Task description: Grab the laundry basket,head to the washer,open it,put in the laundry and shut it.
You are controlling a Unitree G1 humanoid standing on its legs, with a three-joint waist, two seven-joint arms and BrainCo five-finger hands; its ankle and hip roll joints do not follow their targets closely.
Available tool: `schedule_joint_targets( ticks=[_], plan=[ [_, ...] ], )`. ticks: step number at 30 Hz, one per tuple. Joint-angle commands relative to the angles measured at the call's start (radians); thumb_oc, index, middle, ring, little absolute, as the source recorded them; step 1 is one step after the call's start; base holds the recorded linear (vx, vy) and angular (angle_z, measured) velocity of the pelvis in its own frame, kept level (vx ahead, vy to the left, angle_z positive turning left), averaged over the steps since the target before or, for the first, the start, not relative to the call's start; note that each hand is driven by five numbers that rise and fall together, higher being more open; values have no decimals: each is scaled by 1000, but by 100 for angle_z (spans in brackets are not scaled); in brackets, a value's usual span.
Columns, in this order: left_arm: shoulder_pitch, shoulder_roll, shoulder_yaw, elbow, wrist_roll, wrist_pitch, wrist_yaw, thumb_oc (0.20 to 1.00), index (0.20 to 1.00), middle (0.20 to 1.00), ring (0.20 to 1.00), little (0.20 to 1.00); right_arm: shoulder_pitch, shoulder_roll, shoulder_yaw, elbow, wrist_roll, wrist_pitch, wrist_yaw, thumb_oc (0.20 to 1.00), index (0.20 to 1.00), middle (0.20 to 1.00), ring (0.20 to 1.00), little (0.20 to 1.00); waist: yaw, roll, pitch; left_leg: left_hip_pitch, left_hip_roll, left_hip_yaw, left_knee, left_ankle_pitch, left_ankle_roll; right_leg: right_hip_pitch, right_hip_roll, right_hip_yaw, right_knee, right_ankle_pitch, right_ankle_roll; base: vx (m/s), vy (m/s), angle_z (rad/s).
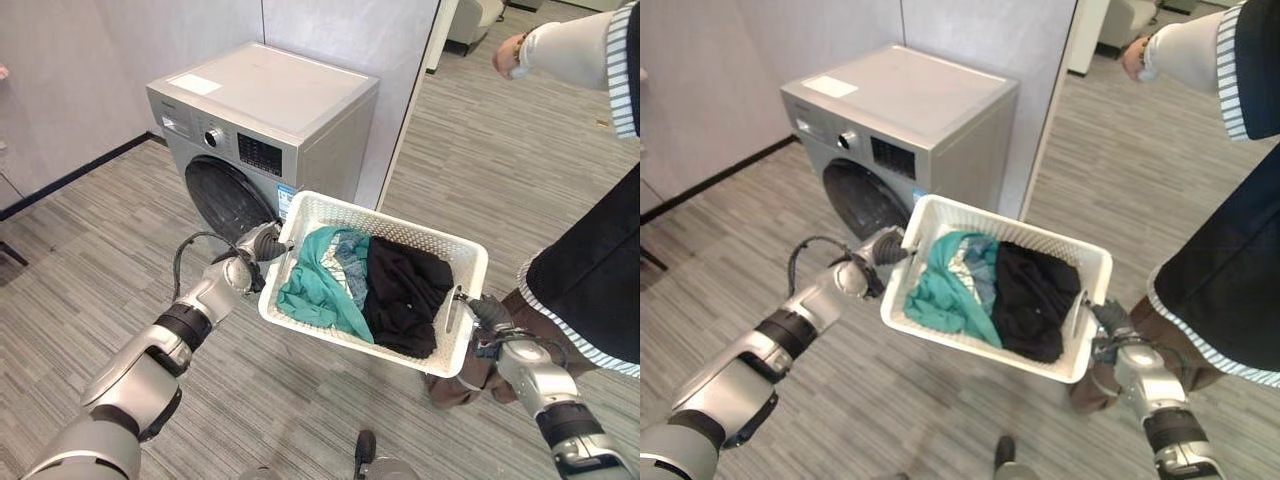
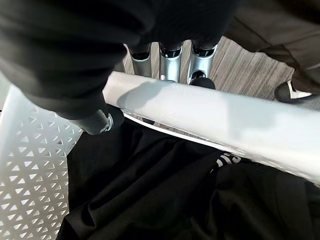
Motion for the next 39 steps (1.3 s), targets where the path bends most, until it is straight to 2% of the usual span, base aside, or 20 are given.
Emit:
schedule_joint_targets(
  ticks=[1, 23, 24, 39],
  plan=[
    [-80, -37, 7, 2, -17, -82, 22, 200, 200, 200, 200, 200, -59, 3, -37, -96, 57, -154, 26, 200, 200, 200, 200, 200, 31, -2, -83, -62, -21, 56, 11, 36, 58, 59, -86, -7, 69, -142, 98, 0, 0, 0],
    [-50, -16, 34, 12, -24, -80, 30, 200, 200, 200, 200, 200, -31, 5, -66, -55, 40, -164, 13, 200, 200, 200, 200, 200, 27, 7, -81, -38, -19, 59, -12, 35, 61, 77, -78, -7, 61, -152, 95, 0, 0, 0],
    [924, -173, 550, -138, -253, -124, -24, 200, 200, 200, 200, 200, 336, 185, -169, 188, -75, -244, 62, 200, 200, 200, 200, 200, -56, 75, -66, -30, 33, 209, -127, 63, 31, -13, -58, 44, 17, -147, 64, 0, 0, 0],
    [945, -166, 570, -143, -260, -121, -18, 200, 200, 200, 200, 200, 351, 187, -168, 126, -65, -241, 54, 200, 200, 200, 200, 200, -45, 64, -68, -25, 44, 206, -137, 72, 25, 10, -44, 37, -7, -144, 62, 6, -6, -5]
  ],
)
